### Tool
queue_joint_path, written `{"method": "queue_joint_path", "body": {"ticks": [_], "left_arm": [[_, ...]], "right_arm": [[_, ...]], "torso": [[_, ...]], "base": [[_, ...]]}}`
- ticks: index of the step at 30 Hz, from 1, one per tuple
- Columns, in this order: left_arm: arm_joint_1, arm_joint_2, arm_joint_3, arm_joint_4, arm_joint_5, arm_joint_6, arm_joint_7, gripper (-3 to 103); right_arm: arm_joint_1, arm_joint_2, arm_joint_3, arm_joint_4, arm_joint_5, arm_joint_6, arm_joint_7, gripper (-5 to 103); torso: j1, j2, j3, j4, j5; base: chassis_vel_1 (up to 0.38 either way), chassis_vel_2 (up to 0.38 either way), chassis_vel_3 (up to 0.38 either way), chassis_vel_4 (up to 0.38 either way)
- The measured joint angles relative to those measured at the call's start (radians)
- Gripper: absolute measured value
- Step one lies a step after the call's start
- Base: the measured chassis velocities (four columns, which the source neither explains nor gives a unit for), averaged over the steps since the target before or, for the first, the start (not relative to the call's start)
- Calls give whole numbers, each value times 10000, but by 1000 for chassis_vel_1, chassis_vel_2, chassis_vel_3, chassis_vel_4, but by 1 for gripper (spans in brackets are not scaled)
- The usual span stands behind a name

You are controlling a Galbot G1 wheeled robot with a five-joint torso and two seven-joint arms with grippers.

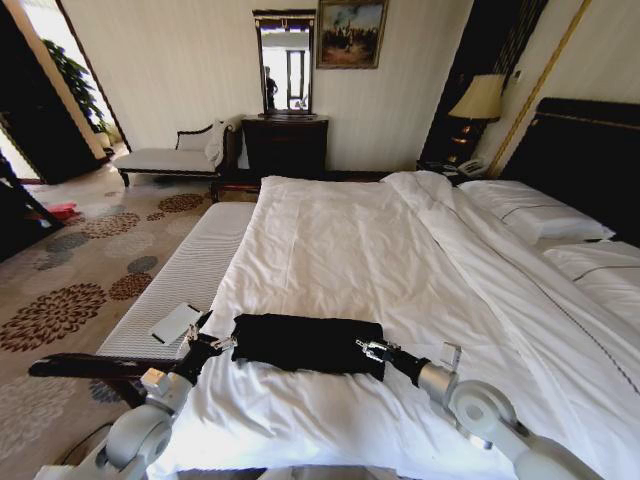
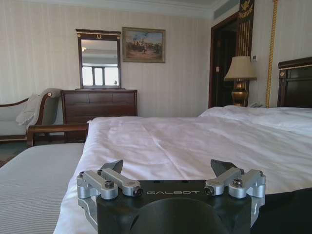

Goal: Fold the clothes on the bed.

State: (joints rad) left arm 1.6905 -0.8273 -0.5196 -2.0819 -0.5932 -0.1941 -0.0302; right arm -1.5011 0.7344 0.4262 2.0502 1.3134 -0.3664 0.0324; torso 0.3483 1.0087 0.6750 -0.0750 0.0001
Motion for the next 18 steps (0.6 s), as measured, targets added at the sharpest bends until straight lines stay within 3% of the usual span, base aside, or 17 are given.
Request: {"method": "queue_joint_path", "body": {"ticks": [18], "left_arm": [[505,-264,-318,-314,-48,74,-247,100]], "right_arm": [[-1061,406,1351,-233,-22,-644,47,100]], "torso": [[0,0,-1,-3,0]], "base": [[0,0,0,0]]}}
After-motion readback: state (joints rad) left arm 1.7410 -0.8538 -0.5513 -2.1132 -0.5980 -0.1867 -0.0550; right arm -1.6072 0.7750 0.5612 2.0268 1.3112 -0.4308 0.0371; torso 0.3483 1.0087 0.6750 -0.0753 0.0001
